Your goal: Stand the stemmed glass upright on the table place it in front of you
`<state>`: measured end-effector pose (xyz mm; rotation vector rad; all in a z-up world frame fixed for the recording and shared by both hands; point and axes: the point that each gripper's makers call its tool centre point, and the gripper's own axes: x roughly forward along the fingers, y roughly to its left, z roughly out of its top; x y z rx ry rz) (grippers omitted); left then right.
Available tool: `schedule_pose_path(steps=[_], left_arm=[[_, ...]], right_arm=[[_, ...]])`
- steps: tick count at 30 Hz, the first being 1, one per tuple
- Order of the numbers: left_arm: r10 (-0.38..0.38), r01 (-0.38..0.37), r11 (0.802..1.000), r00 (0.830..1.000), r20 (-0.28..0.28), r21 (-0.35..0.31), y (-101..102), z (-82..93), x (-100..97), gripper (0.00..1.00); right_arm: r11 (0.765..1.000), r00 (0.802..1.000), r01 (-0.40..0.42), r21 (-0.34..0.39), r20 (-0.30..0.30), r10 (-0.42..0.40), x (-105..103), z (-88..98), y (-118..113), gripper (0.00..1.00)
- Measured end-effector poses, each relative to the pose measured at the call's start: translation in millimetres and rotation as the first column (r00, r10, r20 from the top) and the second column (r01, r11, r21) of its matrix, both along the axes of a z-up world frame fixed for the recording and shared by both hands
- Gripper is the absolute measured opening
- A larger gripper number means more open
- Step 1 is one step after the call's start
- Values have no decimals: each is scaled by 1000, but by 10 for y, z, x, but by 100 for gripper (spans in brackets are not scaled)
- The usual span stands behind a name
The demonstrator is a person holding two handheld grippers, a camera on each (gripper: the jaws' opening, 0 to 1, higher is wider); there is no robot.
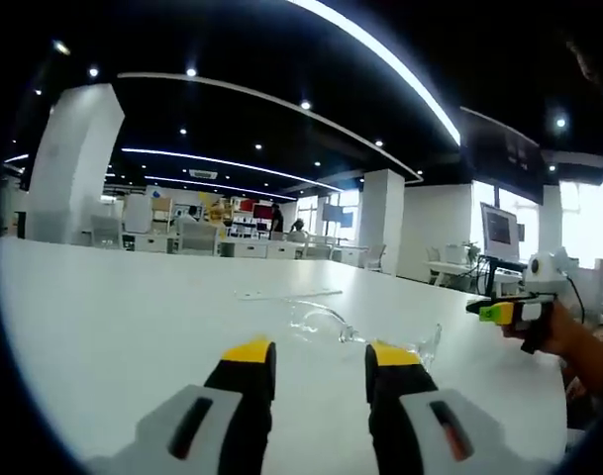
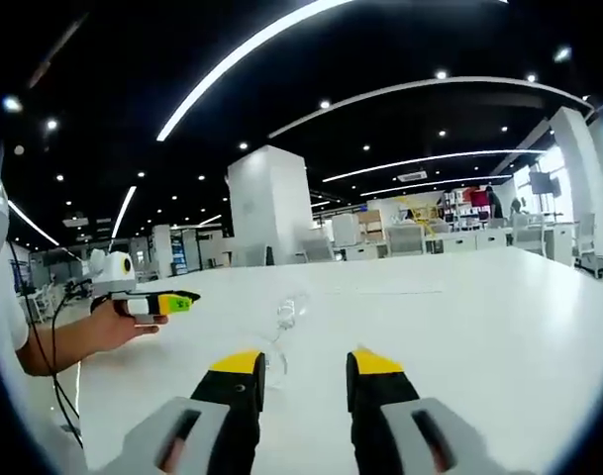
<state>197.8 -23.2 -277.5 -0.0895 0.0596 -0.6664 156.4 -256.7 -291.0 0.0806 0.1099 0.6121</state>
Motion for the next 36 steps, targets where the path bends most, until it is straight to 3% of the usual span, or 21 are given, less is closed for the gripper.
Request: schedule_pose_path(steps=[7, 19, 36], left_arm=[[3, -3, 1000, 1000, 22, -3, 21, 72, -57, 38], [-7, 7, 1000, 1000, -2, -16, -25, 4, -78, 37], [-35, 35, 999, 999, -2, 35, -116, 3, -104, 38]], right_arm=[[1000, 1000, -12, -18, 6, 13, 0, 11, 67, 37], [999, 1000, -19, -45, 15, 19, 13, 16, 96, 36], [997, 999, -40, -68, 13, 41, 12, 51, 123, 36]])
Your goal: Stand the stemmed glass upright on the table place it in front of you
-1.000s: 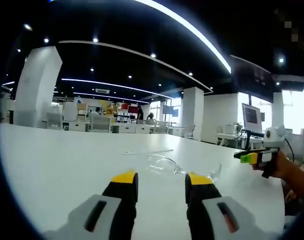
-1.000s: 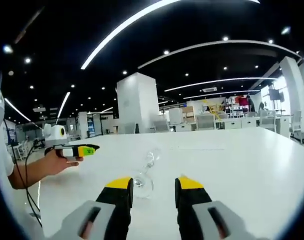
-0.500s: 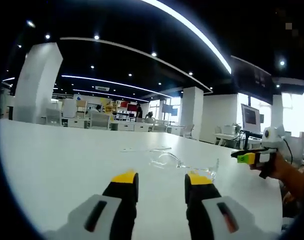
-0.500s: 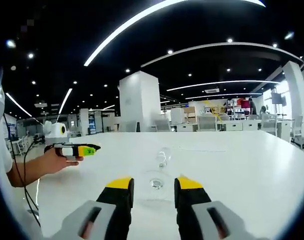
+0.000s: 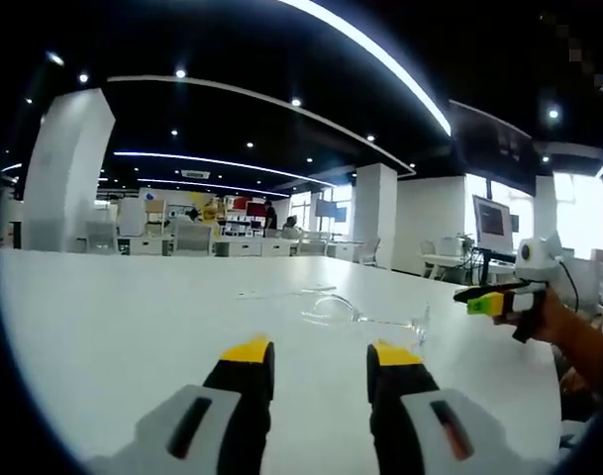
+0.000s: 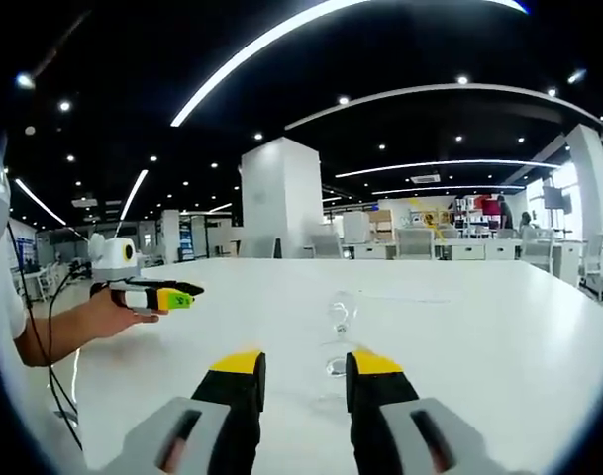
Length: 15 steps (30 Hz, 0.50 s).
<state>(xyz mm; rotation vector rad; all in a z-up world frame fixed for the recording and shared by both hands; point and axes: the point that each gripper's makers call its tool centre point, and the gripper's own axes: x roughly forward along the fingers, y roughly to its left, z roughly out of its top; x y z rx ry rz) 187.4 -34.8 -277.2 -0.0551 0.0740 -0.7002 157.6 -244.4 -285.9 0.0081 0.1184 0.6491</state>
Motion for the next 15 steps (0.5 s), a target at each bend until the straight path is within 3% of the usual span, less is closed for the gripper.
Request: schedule_pose_path(steps=[7, 15], left_arm=[[-42, 43, 999, 999, -12, 28, -79, -27, -27, 38], [-109, 113, 992, 992, -68, 50, -220, -142, -92, 40]], right_arm=[[1000, 1000, -13, -18, -3, 13, 4, 2, 27, 36], [997, 1000, -30, -73, -9, 29, 40, -26, 74, 36]])
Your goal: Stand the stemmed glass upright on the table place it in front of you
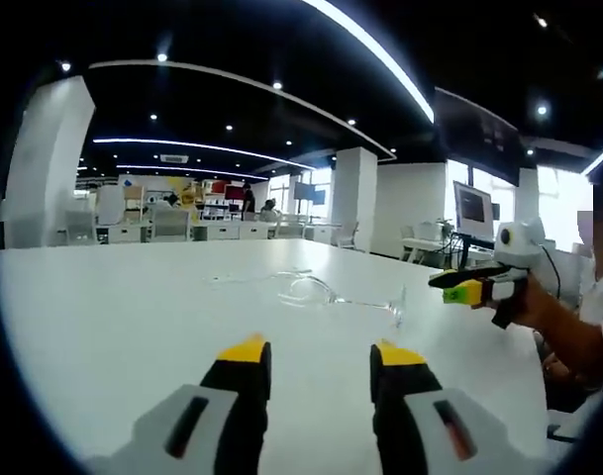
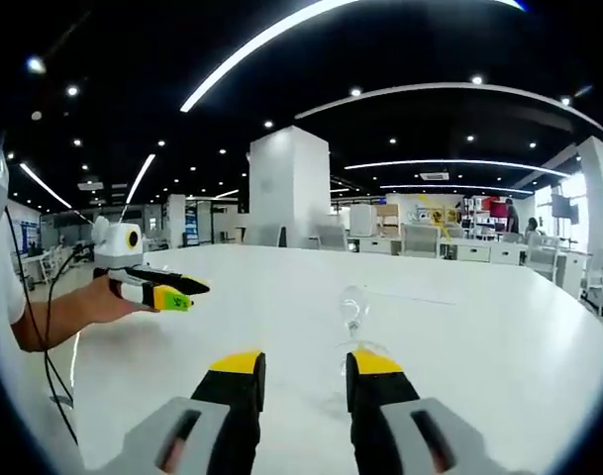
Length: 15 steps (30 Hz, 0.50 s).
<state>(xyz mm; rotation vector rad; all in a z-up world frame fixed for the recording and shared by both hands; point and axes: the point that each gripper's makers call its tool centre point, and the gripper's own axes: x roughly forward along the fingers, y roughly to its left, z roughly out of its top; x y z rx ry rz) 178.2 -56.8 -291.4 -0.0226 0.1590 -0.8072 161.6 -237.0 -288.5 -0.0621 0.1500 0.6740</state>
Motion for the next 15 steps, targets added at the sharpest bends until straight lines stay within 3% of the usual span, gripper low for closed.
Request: schedule_pose_path(steps=[15], left_arm=[[-23, 21, 996, 1000, 20, 89, -42, -86, -26, 40]], right_arm=[[1000, 1000, 2, -29, -25, -3, 107, 42, 29, 35]])
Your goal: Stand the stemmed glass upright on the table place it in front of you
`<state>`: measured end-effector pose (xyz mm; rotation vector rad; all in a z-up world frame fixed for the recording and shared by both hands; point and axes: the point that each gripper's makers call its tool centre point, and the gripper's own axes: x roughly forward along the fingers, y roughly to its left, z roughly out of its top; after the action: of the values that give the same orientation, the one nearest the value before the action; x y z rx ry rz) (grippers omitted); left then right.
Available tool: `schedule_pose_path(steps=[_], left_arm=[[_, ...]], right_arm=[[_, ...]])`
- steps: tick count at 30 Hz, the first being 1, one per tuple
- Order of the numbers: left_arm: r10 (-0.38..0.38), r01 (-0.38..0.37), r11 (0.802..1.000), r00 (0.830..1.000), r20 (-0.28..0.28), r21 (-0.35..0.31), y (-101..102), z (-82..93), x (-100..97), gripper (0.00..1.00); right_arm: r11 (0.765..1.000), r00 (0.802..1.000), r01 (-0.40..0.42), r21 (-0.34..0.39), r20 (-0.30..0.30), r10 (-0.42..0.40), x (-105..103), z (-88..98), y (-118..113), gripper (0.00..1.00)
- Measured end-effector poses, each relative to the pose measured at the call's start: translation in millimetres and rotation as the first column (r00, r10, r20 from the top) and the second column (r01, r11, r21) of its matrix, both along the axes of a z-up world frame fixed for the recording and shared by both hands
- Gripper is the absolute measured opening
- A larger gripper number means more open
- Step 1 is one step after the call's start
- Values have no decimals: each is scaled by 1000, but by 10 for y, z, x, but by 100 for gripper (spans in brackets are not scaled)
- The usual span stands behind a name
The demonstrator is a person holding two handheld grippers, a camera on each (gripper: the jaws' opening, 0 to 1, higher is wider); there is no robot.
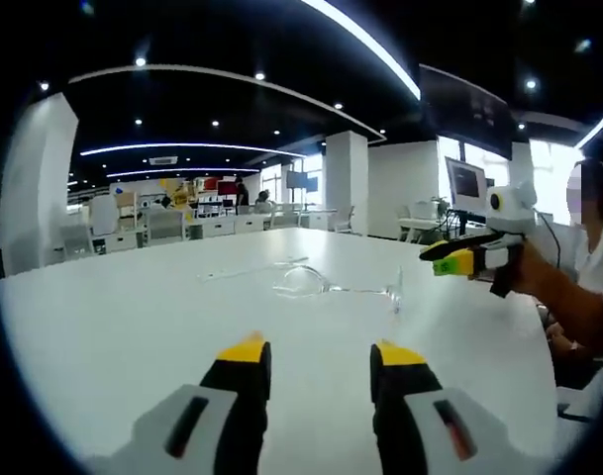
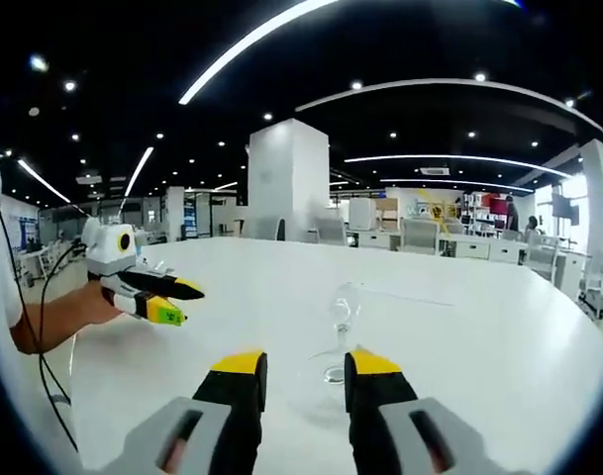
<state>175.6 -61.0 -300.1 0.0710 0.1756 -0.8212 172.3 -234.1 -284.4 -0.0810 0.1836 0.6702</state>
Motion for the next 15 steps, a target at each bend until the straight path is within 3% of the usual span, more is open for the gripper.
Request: schedule_pose_path(steps=[12, 15], left_arm=[[-3, 3, 1000, 1000, 1, -9, -12, 12, 7, 40], [0, 0, 1000, 1000, -3, -13, 0, -3, 6, 40]], right_arm=[[1000, 1000, -1, -8, -23, 1, 52, 3, 24, 34], [1000, 999, -8, -15, -54, 8, 81, 2, 52, 33]])
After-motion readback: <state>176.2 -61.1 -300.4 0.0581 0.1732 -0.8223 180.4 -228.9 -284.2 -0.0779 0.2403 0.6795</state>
